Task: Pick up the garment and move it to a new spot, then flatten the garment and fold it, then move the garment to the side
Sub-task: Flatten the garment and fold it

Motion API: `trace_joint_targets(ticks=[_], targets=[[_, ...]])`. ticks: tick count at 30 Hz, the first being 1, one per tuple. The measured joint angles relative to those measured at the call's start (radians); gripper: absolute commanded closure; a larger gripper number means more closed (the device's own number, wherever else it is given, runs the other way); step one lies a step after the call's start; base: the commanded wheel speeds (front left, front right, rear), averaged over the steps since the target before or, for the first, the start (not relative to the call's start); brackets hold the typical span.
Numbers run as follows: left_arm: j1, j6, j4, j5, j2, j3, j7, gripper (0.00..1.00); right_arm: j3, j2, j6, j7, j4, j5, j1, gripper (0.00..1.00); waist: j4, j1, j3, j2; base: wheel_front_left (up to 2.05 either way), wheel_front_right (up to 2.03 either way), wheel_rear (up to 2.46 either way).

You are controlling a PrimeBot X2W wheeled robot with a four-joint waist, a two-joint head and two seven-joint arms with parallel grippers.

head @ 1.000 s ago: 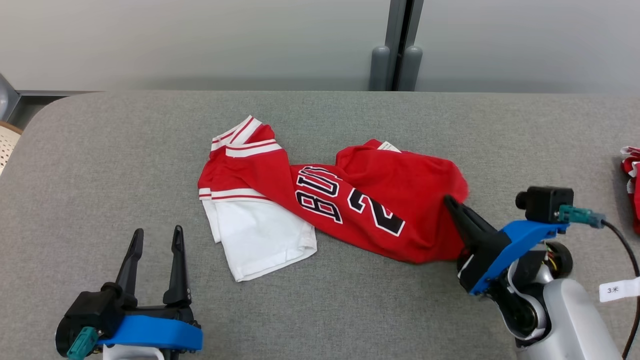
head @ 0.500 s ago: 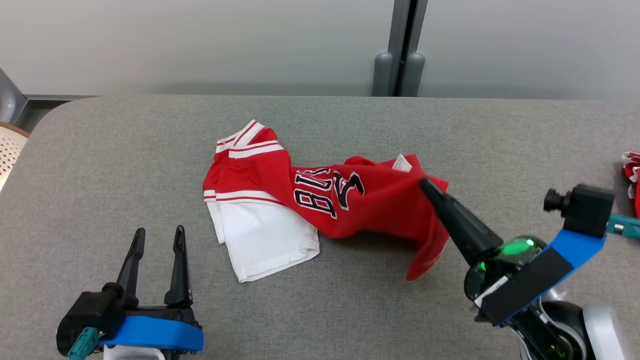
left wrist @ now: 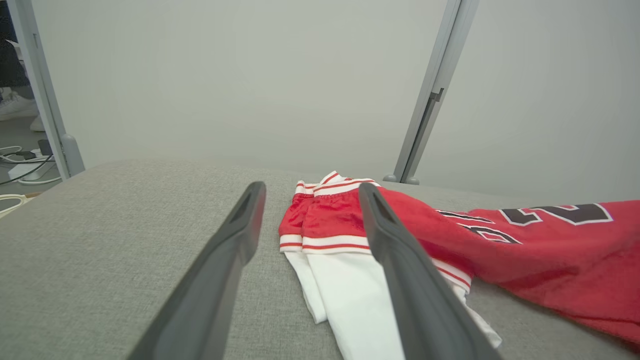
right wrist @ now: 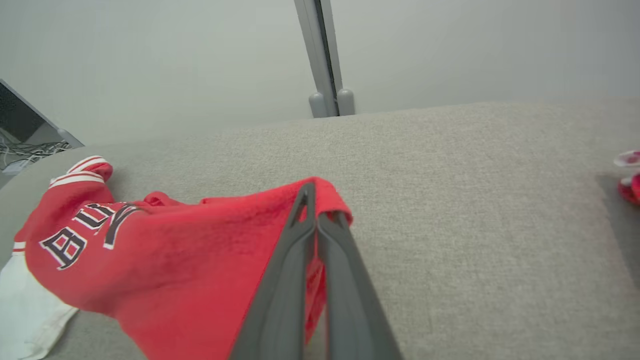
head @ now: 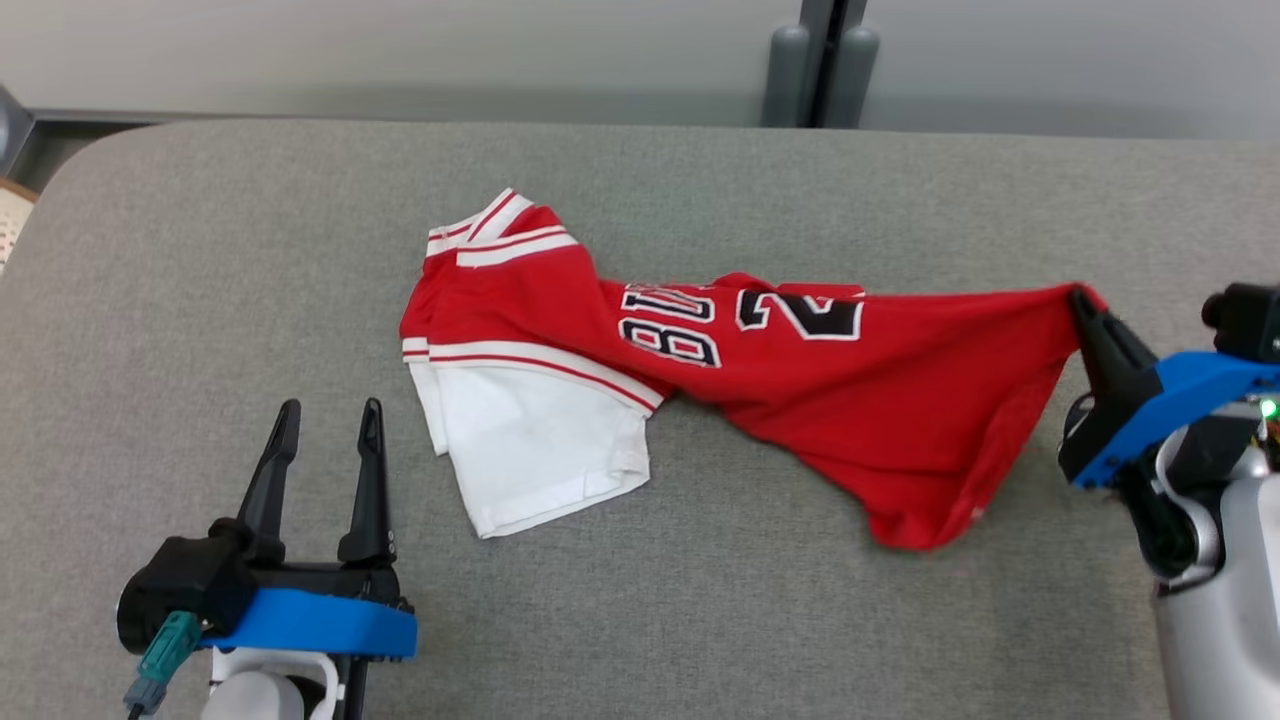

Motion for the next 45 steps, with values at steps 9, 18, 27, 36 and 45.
trace_joint_targets(ticks=[9, 18, 27, 36, 45], targets=[[-0.046, 0.000, 0.003, -0.004, -0.002, -0.017, 0.000, 0.00, 0.022, -0.044, 0.000, -0.218, 0.266, -0.112, -0.192, 0.00, 0.053, 0.0001, 0.055, 0.0000, 0.00, 0.00, 0.00], [-0.026, 0.000, 0.008, 0.003, -0.006, 0.004, 0.000, 0.00, -0.001, 0.013, 0.000, -0.140, 0.291, -0.078, -0.133, 0.00, 0.036, 0.0001, 0.019, 0.0000, 0.00, 0.00, 0.00], [0.006, 0.000, -0.002, 0.007, -0.004, 0.023, 0.000, 0.00, 0.020, 0.083, 0.000, 0.114, -0.181, -0.039, 0.181, 0.00, -0.015, -0.0002, -0.016, 0.0000, 0.00, 0.00, 0.00], [0.013, 0.000, 0.002, 0.007, -0.002, 0.022, 0.000, 0.00, 0.086, 0.087, 0.000, 0.268, -0.360, -0.072, 0.298, 0.00, -0.029, -0.0002, -0.033, 0.0000, 0.00, 0.00, 0.00], [0.018, 0.000, 0.012, 0.003, 0.006, 0.001, 0.000, 0.00, 0.106, 0.087, 0.000, 0.400, -0.187, -0.194, 0.120, 0.00, -0.006, -0.0002, -0.047, 0.0000, 0.00, 0.00, 0.00]])
